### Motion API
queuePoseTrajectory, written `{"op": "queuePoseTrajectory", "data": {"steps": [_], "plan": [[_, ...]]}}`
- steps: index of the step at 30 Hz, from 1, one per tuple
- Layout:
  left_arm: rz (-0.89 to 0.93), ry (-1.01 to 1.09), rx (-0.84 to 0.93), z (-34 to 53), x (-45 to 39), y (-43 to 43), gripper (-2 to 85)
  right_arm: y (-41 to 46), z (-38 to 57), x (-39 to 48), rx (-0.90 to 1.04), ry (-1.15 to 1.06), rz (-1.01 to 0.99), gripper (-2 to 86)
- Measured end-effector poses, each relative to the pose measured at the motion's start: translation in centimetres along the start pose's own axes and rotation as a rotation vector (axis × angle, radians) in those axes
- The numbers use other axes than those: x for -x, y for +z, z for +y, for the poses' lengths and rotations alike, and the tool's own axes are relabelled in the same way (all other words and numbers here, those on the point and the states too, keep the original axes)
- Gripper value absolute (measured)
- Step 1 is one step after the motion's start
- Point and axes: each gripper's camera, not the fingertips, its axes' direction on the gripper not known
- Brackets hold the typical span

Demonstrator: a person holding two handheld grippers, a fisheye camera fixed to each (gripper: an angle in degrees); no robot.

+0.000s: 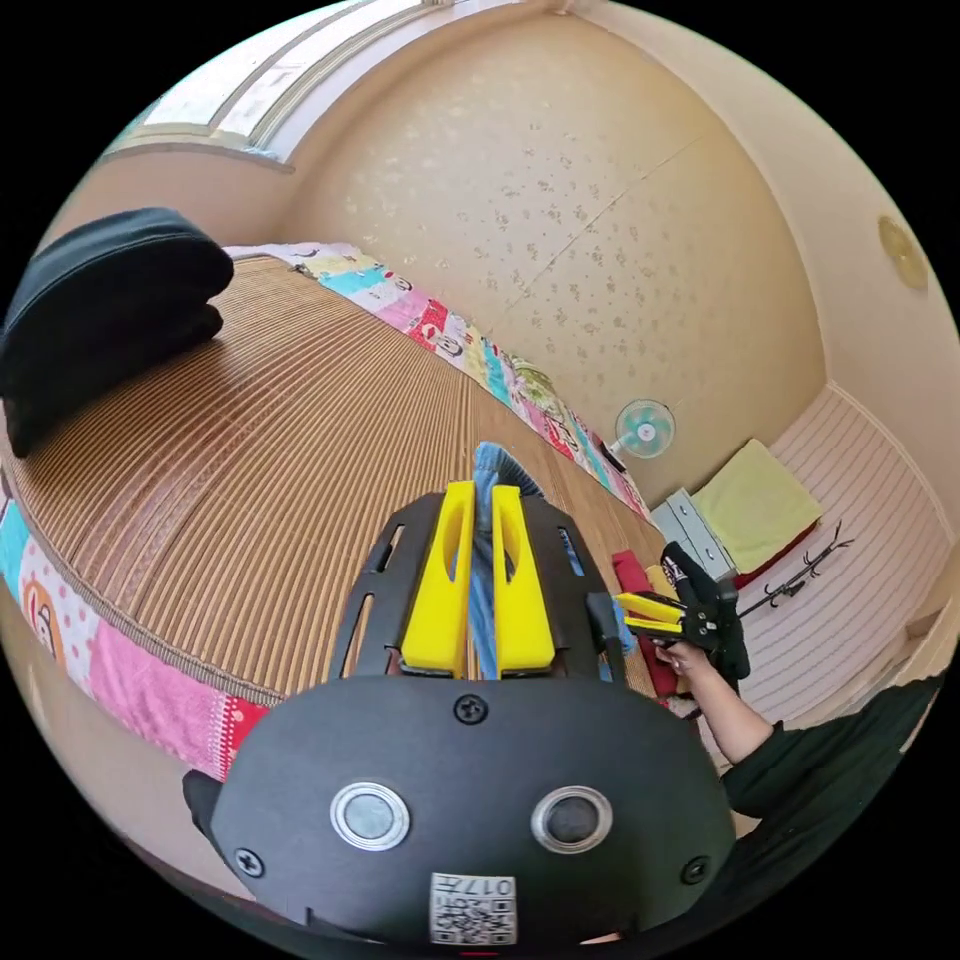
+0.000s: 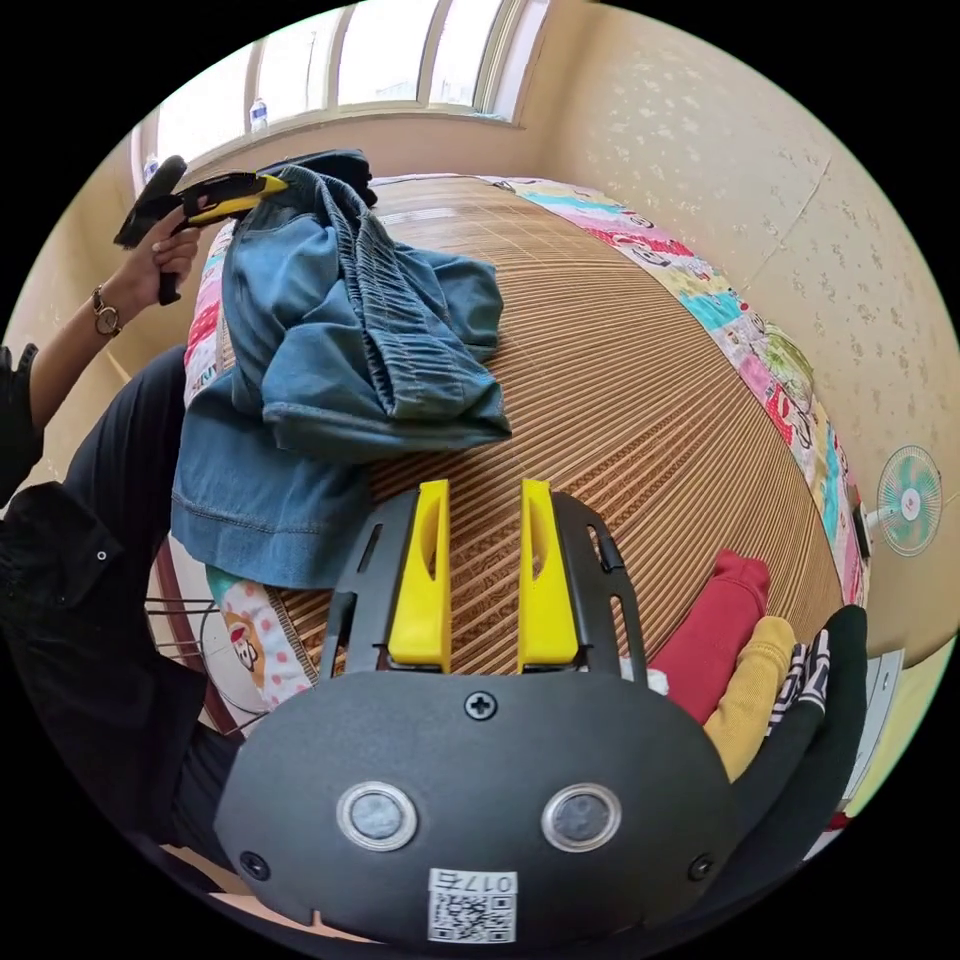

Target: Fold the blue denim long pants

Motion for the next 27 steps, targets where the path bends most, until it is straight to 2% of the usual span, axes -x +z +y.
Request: {"op": "queuePoseTrajectory", "data": {"steps": [5,9,14,24,27], "plan": [[0.014,-0.097,0.019,1.5,2.6,0.4,3.5,-0.2,-3.5,0.7,-0.079,-0.008,0.04,10.5],[-0.003,-0.105,0.024,2.5,2.6,0.3,3.0,-1.4,-5.9,-0.4,-0.168,-0.018,-0.048,9.9],[-0.002,-0.112,0.021,3.2,2.5,0.1,2.7,0.6,-8.7,0.0,-0.084,-0.142,-0.063,10.2],[0.016,-0.156,0.027,6.8,1.5,-0.3,2.9,1.2,-13.9,4.2,-0.079,-0.402,-0.217,11.5],[0.012,-0.149,0.041,8.3,0.7,-0.5,2.8,0.5,-15.1,5.2,-0.109,-0.415,-0.199,12.5]]}}
